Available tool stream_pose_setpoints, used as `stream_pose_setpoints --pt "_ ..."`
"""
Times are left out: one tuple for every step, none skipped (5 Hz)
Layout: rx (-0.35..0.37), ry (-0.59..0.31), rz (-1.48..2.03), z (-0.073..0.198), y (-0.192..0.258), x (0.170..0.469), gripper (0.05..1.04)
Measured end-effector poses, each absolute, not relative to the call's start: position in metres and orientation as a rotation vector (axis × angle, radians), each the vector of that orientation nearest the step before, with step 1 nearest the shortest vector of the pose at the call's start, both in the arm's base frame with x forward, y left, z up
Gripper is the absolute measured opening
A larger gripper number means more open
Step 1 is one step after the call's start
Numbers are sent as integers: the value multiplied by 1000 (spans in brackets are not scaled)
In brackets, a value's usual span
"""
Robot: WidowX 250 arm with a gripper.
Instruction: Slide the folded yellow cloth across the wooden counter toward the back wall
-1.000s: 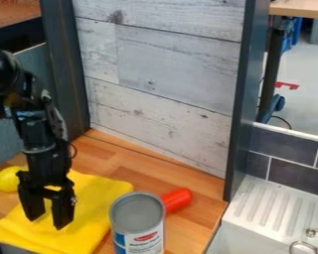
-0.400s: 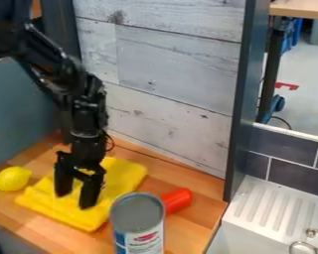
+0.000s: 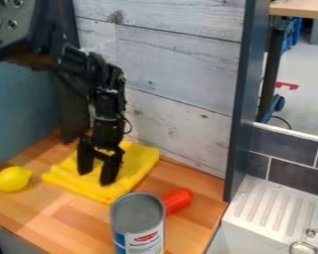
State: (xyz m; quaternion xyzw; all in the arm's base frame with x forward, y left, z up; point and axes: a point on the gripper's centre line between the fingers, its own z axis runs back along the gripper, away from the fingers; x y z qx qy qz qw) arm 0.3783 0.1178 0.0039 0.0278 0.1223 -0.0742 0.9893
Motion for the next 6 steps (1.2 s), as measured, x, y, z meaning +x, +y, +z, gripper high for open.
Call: stream_pose_setpoints --pt "37 201 -110 6 111 374 1001" --pt "23 186 -58 9 104 365 1001" --pt "42 131 -34 33 97 364 1001" --pt "85 65 -19 64 91 361 1001" --pt "110 51 9 91 90 339 1001" --pt "58 39 25 109 78 314 1001"
